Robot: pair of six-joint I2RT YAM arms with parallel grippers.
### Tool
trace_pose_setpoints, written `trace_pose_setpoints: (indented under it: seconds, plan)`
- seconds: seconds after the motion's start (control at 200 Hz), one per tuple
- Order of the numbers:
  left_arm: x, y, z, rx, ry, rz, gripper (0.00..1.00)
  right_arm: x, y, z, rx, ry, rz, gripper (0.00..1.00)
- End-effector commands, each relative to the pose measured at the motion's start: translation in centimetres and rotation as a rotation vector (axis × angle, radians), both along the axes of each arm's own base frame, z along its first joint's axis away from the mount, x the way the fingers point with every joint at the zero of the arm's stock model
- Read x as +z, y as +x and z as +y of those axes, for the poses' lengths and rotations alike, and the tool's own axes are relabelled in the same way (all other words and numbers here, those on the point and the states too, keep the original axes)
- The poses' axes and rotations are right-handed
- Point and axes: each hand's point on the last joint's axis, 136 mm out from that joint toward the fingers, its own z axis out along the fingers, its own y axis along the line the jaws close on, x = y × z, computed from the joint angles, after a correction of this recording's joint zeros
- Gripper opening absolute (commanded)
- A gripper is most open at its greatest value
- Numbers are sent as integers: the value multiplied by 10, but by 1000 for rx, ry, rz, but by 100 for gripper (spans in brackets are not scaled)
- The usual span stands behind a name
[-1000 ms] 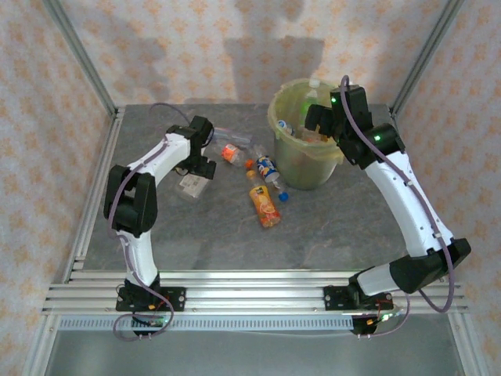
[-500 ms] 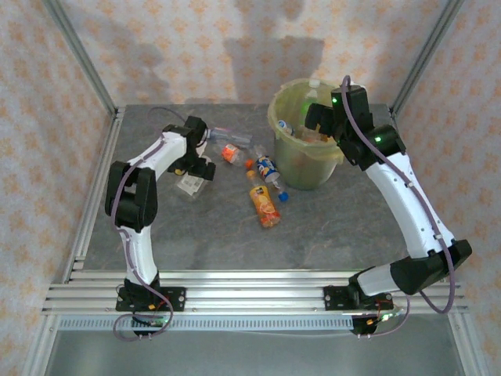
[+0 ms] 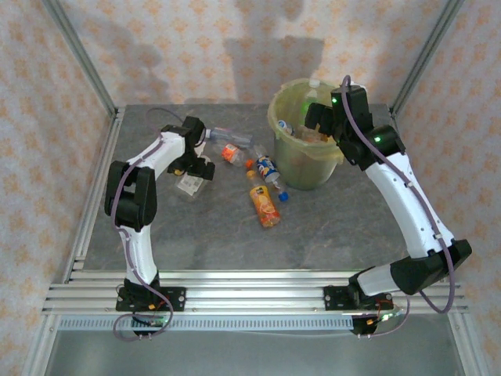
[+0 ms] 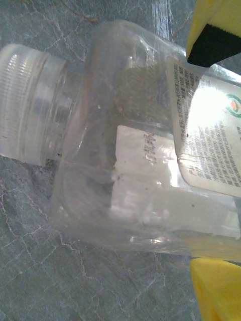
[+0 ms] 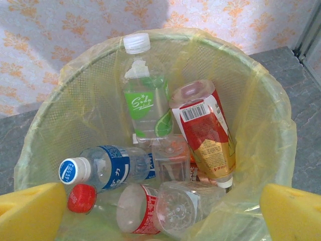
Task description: Put the plastic bottles in the bin
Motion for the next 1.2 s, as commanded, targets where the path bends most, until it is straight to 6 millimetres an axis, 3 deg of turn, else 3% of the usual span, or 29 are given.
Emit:
trace_pose_setpoints:
  seconds: [0.0, 0.24, 0.445, 0.545, 0.606, 0.731, 0.961, 1.066, 1.186, 1.196]
  plan:
    - [-51, -38, -5, 4, -20, 193, 100, 9, -5, -3, -16, 7, -34, 99]
    - [-44, -37, -17, 36, -89, 172, 100, 9, -5, -2, -14, 15, -38, 99]
    - [-53, -44, -17, 78, -72, 182, 96, 9, -5, -2, -16, 16, -41, 99]
    - [-52, -45, -28, 74, -105, 177, 95, 10, -5, -1, -11, 19, -42, 99]
    - [-47, -45, -35, 65, -125, 164, 95, 10, -5, -1, -11, 19, -42, 99]
    - [-34, -40, -49, 54, -162, 126, 83, 10, -5, -1, -14, 19, -43, 99]
    - [-4, -30, -51, 72, -184, 51, 75, 10, -5, 0, -9, 23, -41, 99]
    - [7, -29, -54, 70, -209, 27, 80, 10, -5, 1, -6, 25, -41, 99]
    - [9, -31, -58, 60, -223, 30, 99, 10, -5, 2, -1, 26, -40, 99]
    - [17, -30, -58, 57, -229, 8, 100, 10, -5, 3, 0, 27, -40, 99]
